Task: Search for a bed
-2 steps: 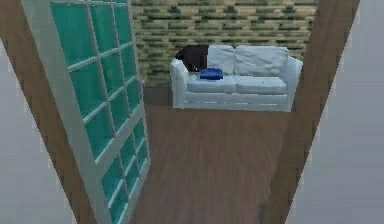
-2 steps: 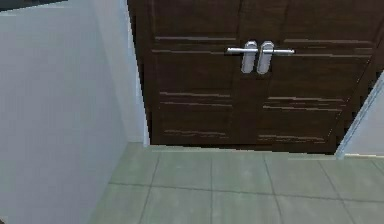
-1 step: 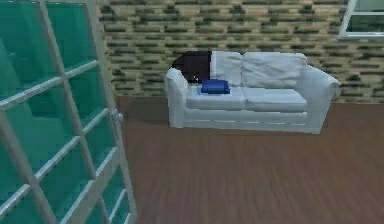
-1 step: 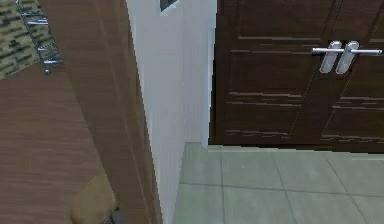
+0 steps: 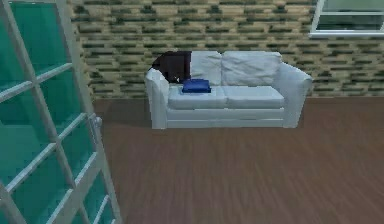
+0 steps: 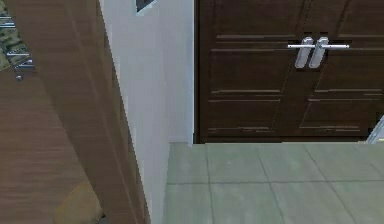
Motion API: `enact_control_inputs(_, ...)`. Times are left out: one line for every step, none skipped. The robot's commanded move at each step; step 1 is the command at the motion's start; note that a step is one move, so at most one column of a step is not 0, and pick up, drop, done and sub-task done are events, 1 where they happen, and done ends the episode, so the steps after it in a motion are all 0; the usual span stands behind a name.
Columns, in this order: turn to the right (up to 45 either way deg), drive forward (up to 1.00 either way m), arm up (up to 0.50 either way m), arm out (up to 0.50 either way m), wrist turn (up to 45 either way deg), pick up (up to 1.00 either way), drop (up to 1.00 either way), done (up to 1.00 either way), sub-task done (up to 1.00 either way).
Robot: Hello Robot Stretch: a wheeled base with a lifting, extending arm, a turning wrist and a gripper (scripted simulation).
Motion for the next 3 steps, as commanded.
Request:
enact_control_inputs(0.0,1.0,0.0,0.0,0.0,0.0,0.0,0.0,0.0)
enact_control_inputs(6.0,0.0,0.0,0.0,0.0,0.0,0.0,0.0,0.0)
enact_control_inputs(0.0,0.05,0.0,0.0,0.0,0.0,0.0,0.0,0.0)
